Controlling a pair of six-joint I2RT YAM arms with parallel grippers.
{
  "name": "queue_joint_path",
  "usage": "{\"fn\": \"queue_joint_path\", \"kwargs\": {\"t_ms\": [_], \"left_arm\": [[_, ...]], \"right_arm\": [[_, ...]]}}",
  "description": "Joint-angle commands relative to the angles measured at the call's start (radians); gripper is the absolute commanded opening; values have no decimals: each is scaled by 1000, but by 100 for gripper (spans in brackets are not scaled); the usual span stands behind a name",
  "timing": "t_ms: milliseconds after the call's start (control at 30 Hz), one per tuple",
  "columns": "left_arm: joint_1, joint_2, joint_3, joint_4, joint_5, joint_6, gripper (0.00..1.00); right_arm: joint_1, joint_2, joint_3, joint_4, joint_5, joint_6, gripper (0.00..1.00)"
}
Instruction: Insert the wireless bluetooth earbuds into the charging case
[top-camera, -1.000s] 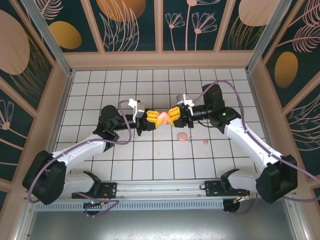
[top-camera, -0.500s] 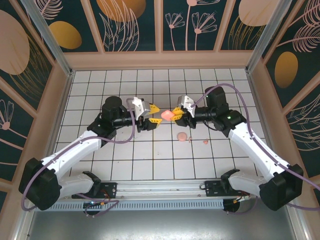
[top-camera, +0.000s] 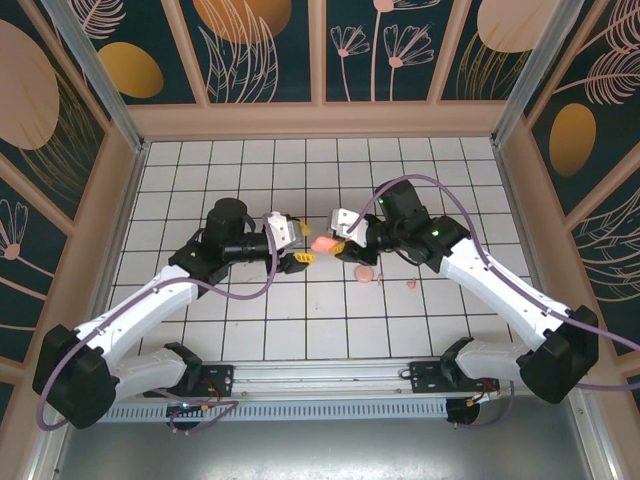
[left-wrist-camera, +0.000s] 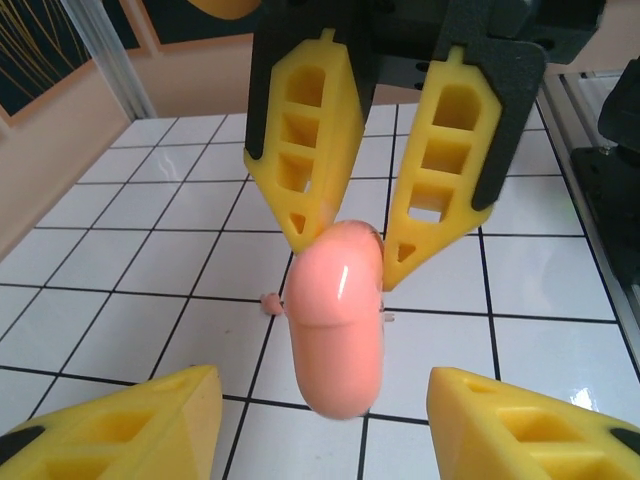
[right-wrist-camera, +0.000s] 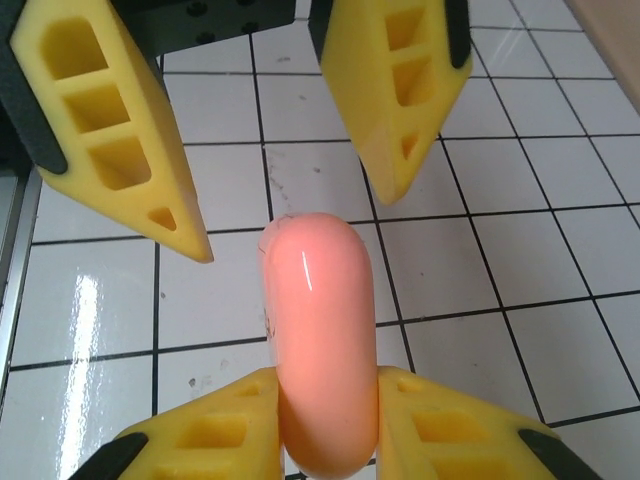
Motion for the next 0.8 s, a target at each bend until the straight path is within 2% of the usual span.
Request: {"fn": "queue_joint_path", "kwargs": {"t_ms": [0, 400, 667, 767], "left_arm": [[1, 20, 1, -28, 25, 31, 55], [0, 36, 5, -10, 82, 18, 49], [0, 39, 7, -16, 79, 15, 26], [0, 38, 7, -19, 73, 21, 23]], "right_arm": [[23, 10, 43, -27, 37, -30, 25], [50, 15, 43, 5, 17, -28, 25], [54, 16, 40, 28, 3, -26, 25], [53, 11, 33, 39, 8, -22, 28]]}}
